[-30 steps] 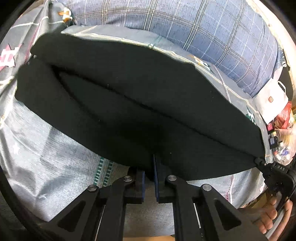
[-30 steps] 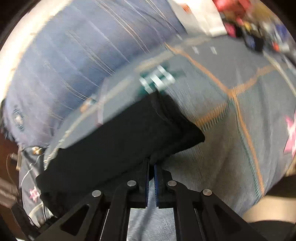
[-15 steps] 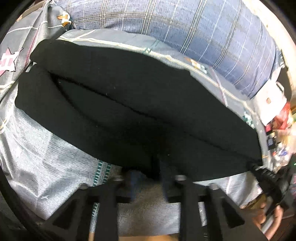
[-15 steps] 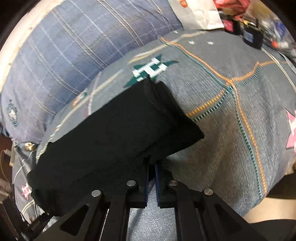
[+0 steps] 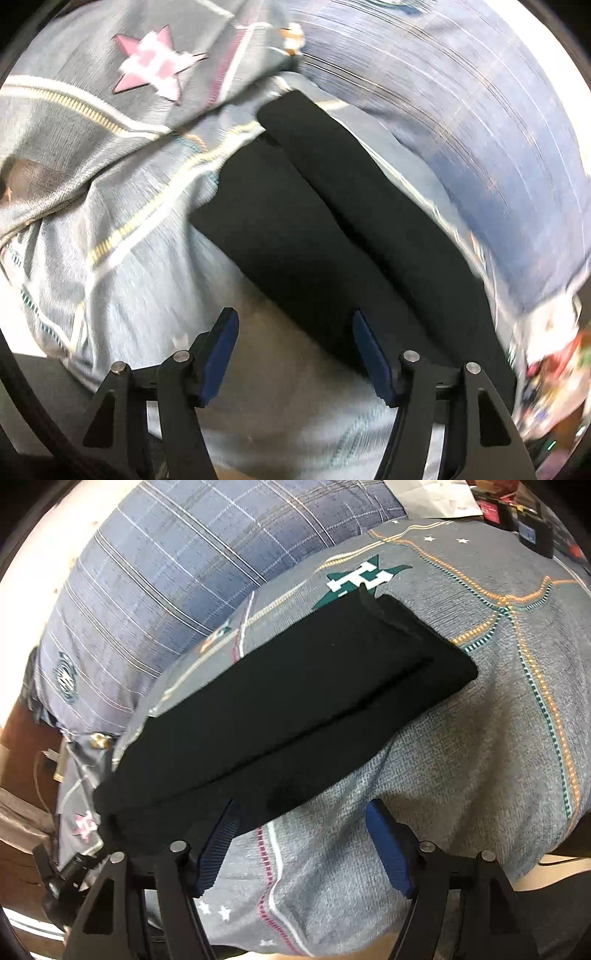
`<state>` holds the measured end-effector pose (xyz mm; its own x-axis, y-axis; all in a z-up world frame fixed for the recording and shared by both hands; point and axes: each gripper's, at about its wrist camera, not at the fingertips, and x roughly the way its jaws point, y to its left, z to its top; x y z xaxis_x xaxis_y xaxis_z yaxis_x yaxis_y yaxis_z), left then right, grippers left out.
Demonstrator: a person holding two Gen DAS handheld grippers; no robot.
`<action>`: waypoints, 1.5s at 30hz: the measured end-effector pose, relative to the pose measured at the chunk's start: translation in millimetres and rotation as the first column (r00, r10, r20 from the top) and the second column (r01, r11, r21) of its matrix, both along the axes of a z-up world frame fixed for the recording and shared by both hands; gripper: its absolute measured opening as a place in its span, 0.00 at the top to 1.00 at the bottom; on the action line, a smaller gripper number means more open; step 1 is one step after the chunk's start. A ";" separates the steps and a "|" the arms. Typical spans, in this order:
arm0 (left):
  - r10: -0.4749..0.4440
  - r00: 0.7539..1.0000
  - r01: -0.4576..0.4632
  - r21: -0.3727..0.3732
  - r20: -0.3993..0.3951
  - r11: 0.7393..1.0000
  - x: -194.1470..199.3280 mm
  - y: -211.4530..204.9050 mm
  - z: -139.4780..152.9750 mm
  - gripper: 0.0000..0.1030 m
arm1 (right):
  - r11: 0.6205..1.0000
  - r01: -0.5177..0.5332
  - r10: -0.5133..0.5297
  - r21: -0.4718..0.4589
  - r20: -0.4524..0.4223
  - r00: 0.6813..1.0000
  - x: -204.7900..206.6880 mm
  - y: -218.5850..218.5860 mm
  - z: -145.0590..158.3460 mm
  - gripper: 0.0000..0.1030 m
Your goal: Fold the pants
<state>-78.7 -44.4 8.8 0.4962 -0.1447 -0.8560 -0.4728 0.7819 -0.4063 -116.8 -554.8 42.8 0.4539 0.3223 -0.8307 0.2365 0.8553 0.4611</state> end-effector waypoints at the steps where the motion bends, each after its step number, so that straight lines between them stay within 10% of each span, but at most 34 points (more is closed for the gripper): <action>1: 0.000 1.000 0.000 0.001 -0.015 1.000 8.7 2.1 -3.3 0.37 | 1.000 0.013 -0.013 -0.007 0.007 1.000 2.2 -1.4 -0.9 0.32; 3: -0.017 0.998 0.018 0.013 -0.058 1.000 28.3 0.8 -12.1 0.37 | 0.999 0.032 -0.031 -0.035 0.015 0.999 8.6 -1.6 -1.4 0.39; 7: -0.009 0.999 0.015 0.152 -0.038 0.988 47.9 -20.7 -5.9 0.87 | 0.983 0.030 -0.031 -0.180 0.001 1.000 17.9 10.2 1.5 0.62; 12: -0.030 0.999 0.034 0.322 -0.019 0.946 22.7 -38.4 14.1 0.91 | 0.978 0.034 -0.033 -0.205 0.011 0.999 8.2 4.8 9.2 0.93; 17: -0.059 0.987 0.113 0.383 -0.150 0.917 24.3 -55.2 -10.5 0.80 | 0.974 0.019 -0.021 -0.225 -0.010 1.000 3.9 4.1 5.6 0.94; 19: -0.068 0.985 0.129 0.411 -0.159 0.902 30.0 -66.7 -10.3 0.74 | 0.986 0.041 -0.044 -0.163 -0.011 0.999 1.6 -3.0 1.7 0.93; 23: -0.099 0.995 0.101 0.433 -0.027 0.896 11.4 -80.5 20.4 0.30 | 0.993 0.065 -0.063 -0.098 0.027 0.998 -6.3 -10.5 11.9 0.93; 29: -0.173 0.983 0.127 0.473 0.056 0.872 -19.8 -88.7 33.3 0.25 | 0.964 0.045 -0.019 -0.263 0.097 0.995 -28.0 7.5 33.3 0.70; 32: -0.223 0.973 0.171 0.473 0.056 0.865 -16.8 -110.1 29.8 0.25 | 0.944 0.057 -0.008 -0.326 0.150 0.989 -38.2 15.1 46.7 0.28; 39: -0.326 0.942 0.267 0.417 0.077 0.869 -17.6 -134.7 52.8 0.25 | 0.922 0.050 0.036 -0.384 0.215 0.976 -50.5 24.6 65.8 0.27; 45: -0.364 0.929 0.331 0.290 0.067 0.898 5.6 -153.0 64.2 0.22 | 0.976 0.005 0.051 -0.218 0.251 0.967 -46.4 4.3 82.8 0.27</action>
<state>-73.1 -197.3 72.9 0.5553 -0.0991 -0.8257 -0.1128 0.9747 -0.1929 -163.2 -550.5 125.6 0.6527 0.1615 -0.7402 0.1148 0.9447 0.3073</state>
